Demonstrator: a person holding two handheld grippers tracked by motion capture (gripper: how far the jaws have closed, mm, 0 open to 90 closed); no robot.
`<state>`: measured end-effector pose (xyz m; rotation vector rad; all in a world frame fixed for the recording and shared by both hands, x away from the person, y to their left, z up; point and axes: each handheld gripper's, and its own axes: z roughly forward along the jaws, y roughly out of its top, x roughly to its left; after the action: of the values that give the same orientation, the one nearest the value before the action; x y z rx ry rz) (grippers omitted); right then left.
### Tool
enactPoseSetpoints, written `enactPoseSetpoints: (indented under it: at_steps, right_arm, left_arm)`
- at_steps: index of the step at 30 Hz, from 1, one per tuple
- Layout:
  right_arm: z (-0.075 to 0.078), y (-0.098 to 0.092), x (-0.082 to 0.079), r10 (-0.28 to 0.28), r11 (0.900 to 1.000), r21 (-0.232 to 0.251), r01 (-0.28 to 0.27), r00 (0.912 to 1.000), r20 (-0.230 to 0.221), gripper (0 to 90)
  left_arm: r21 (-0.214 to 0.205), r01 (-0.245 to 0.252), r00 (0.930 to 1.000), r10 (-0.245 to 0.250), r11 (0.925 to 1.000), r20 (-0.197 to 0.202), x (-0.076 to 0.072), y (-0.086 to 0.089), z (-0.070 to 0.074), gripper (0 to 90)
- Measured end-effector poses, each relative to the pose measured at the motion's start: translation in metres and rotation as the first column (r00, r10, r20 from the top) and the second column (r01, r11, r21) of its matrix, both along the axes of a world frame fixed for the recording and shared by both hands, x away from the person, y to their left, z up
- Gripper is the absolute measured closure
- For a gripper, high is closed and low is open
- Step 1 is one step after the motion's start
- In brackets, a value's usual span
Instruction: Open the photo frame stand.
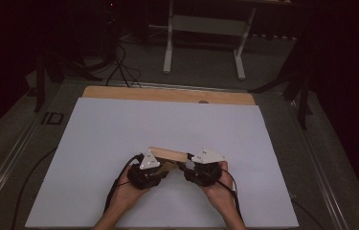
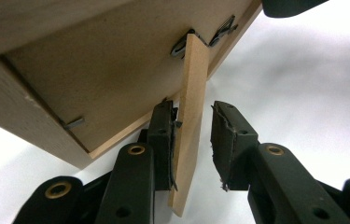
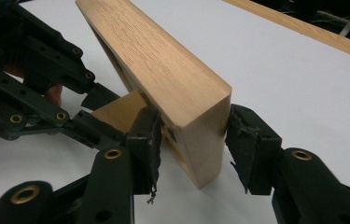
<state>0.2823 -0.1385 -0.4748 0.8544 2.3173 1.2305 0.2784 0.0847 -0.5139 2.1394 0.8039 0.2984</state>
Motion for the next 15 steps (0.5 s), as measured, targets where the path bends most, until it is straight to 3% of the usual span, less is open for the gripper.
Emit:
enactPoseSetpoints:
  at_steps: [15]
  right_arm:
    - [-0.005, 0.003, -0.011, 0.017, 0.9996, -0.024, -0.017, 0.9998, 0.006, 51.5]
  left_arm:
    - [0.028, 0.007, 0.9999, -0.007, 0.9996, -0.015, -0.006, 0.001, -0.005, 69.9]
